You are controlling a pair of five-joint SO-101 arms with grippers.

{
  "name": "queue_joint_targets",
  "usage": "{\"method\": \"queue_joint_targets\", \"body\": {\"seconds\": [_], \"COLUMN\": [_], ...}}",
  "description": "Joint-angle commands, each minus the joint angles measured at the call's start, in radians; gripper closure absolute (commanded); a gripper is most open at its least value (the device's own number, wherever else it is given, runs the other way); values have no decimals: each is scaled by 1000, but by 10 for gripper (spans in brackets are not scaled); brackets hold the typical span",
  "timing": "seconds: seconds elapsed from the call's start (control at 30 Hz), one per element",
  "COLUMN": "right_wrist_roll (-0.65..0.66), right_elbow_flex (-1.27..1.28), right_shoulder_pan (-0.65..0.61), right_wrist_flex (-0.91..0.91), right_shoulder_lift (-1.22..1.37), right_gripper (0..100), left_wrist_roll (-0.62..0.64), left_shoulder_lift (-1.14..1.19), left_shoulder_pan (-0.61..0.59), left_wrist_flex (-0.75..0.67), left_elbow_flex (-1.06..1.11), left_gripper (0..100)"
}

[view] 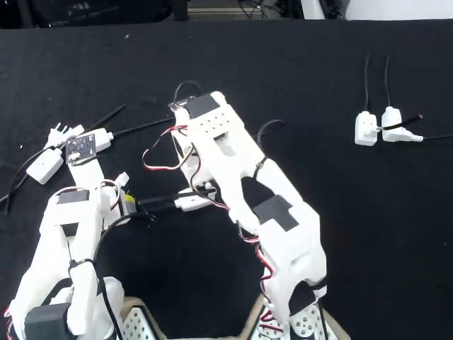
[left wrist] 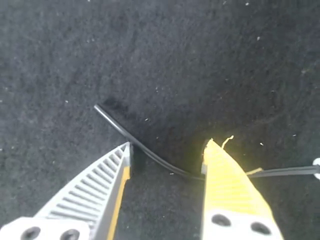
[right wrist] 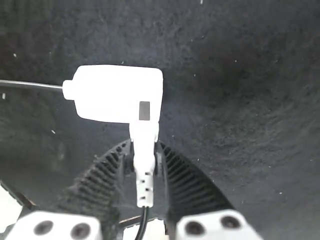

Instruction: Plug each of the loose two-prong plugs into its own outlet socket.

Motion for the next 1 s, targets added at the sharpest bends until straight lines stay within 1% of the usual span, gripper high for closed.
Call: {"method": "queue_joint_targets", "body": {"seconds": [0.0, 0.53, 0.73, 0.77, 0.9, 0.97], "right_wrist_roll": [17, 20, 20, 26, 117, 158], "right_elbow_flex": [-76, -28, 5, 27, 111, 171], "right_shoulder_pan": [20, 20, 15, 15, 49, 86], "right_wrist_flex": [29, 35, 35, 35, 20, -49], "right_shoulder_lift": [-5, -19, -186, -225, -351, -384], "right_gripper": [988, 988, 988, 988, 988, 988], "left_wrist_roll": [0, 0, 0, 0, 0, 0], "left_shoulder_lift": [-26, -26, -26, -26, -26, -26], "left_shoulder_pan": [-12, -12, -13, -13, -13, -13], "left_wrist_flex": [-2, -2, -2, -2, -2, -2], "left_elbow_flex": [-13, -13, -13, -13, -13, -13], "left_gripper": [766, 766, 766, 766, 766, 766]}}
